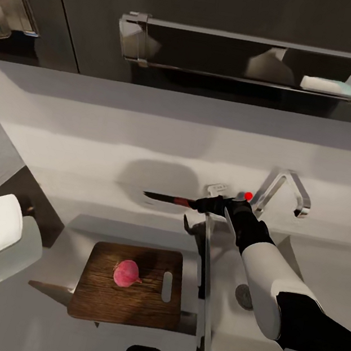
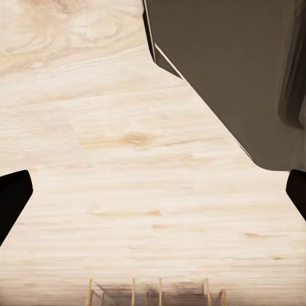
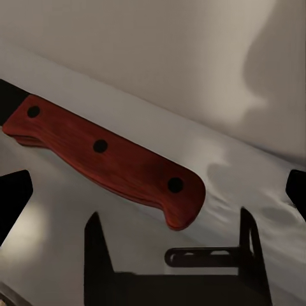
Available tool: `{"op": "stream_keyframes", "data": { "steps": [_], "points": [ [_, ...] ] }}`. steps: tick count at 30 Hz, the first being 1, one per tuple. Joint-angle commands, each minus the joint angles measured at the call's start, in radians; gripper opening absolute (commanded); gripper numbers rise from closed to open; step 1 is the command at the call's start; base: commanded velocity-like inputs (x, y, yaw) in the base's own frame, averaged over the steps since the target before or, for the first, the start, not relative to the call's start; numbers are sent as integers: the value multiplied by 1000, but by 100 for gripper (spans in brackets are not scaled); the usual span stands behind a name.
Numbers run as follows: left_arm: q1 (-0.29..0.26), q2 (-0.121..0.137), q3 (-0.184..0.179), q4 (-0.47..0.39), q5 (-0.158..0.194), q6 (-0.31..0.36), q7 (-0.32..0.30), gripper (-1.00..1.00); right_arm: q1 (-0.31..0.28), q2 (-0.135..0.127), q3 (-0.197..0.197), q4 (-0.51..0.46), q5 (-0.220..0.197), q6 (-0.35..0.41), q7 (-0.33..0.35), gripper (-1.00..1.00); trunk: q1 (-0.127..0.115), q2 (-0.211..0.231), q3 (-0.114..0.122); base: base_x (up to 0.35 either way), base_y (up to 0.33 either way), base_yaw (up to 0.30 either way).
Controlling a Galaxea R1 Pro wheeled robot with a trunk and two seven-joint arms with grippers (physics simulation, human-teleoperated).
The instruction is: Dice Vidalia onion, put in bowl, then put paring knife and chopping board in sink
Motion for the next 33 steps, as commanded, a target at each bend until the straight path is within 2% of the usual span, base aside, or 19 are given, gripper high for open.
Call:
{"op": "stream_keyframes", "data": {
  "steps": [1,19,33],
  "points": [
    [-1,0,-9,0,10,3,1,100,-1,0,-1,-2,9,4,6,100,0,-2,-3,0,0,0],
    [-1,0,-8,0,10,3,1,100,0,0,1,-3,11,2,7,100,0,-2,-15,0,0,7],
    [-1,0,-7,0,10,3,1,100,-1,0,1,-3,11,2,7,100,0,-2,-28,0,0,136]
  ]
}}
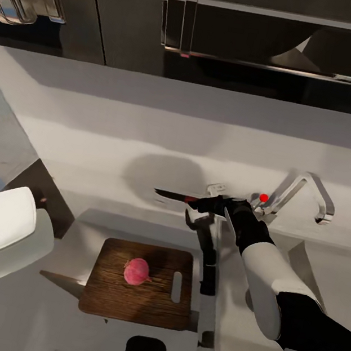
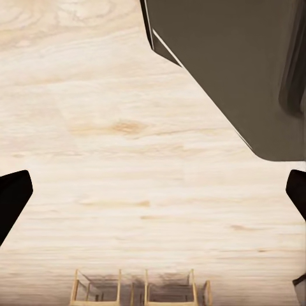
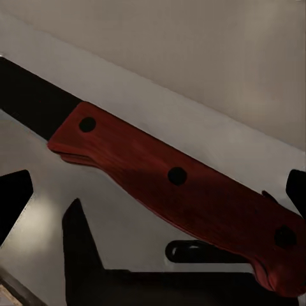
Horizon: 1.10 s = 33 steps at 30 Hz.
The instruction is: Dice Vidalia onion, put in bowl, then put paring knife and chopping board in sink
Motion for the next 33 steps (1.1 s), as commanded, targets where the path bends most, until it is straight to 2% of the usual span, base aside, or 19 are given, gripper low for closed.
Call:
{"op": "stream_keyframes", "data": {
  "steps": [1,33],
  "points": [
    [-1,0,-9,0,10,3,1,100,0,0,-1,-2,9,4,6,100,0,-2,-2,0,0,66],
    [-1,0,-9,0,10,3,1,100,1,-11,-2,1,12,4,4,100,0,-2,-3,0,0,4]
  ]
}}
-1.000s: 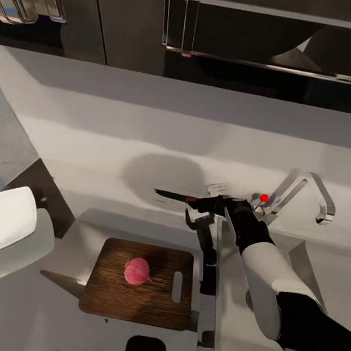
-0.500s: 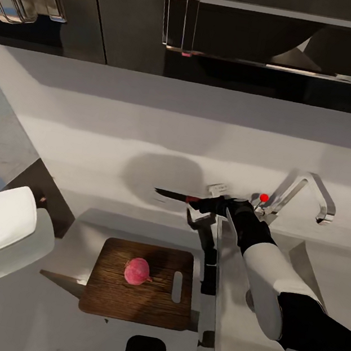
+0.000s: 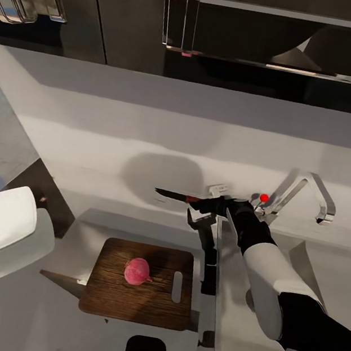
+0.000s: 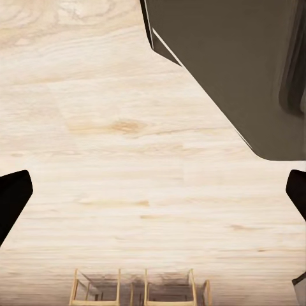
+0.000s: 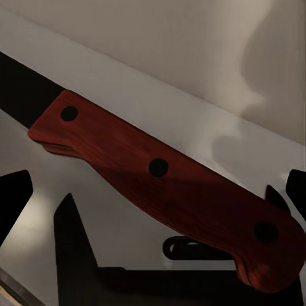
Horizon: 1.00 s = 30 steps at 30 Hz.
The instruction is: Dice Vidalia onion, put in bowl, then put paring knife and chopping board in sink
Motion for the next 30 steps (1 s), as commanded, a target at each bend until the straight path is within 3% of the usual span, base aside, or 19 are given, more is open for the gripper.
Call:
{"op": "stream_keyframes", "data": {
  "steps": [1,16,17,30],
  "points": [
    [-1,0,-8,0,10,3,1,100,-1,0,-1,-1,9,2,6,100,0,-2,-1,0,0,0],
    [-1,0,-8,0,10,3,1,100,0,0,-1,4,9,-2,6,100,0,-2,-1,0,0,0],
    [-1,0,-8,0,10,3,1,100,0,0,-1,4,9,-2,6,-100,0,-2,-1,0,0,0],
    [-1,-1,-9,0,10,3,1,100,0,0,-1,9,9,-2,6,-100,0,-2,-1,0,0,0]
  ]
}}
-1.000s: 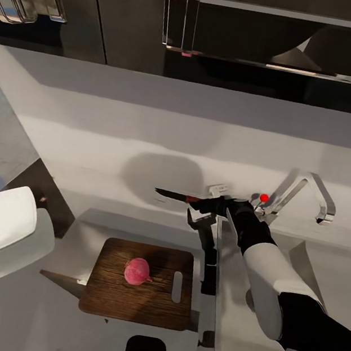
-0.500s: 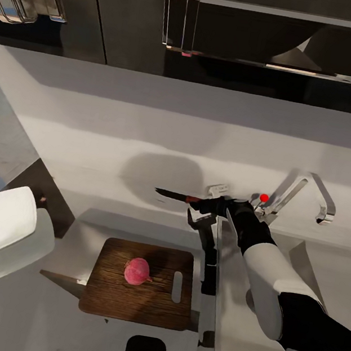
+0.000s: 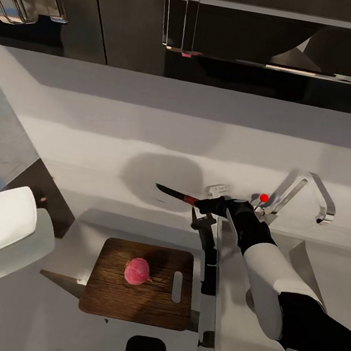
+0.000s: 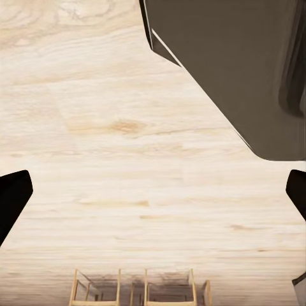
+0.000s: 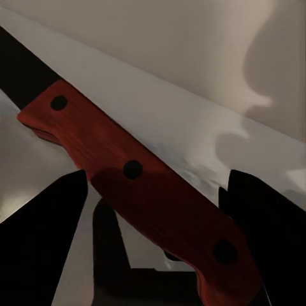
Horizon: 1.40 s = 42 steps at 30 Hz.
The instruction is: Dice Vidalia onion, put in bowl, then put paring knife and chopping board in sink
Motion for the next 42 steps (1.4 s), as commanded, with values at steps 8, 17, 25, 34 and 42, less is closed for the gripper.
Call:
{"op": "stream_keyframes", "data": {
  "steps": [8,17,25,34,42],
  "points": [
    [-1,-1,-8,0,10,3,1,100,0,2,2,0,14,6,6,-100,1,-1,-2,0,0,0],
    [-1,-1,-9,-1,10,3,0,100,0,11,153,-4,39,7,22,-100,1,-1,-2,0,0,0],
    [-1,-1,-8,-1,10,3,0,100,0,18,174,-4,40,7,26,-100,1,-1,-2,0,0,0],
    [-1,-1,-7,-1,10,3,-1,100,0,41,175,-16,40,7,111,-100,1,-1,-2,0,0,0],
    [-1,-1,-8,-1,10,2,-2,100,-1,64,174,-27,41,9,138,-100,1,-1,-2,0,0,0]
  ]
}}
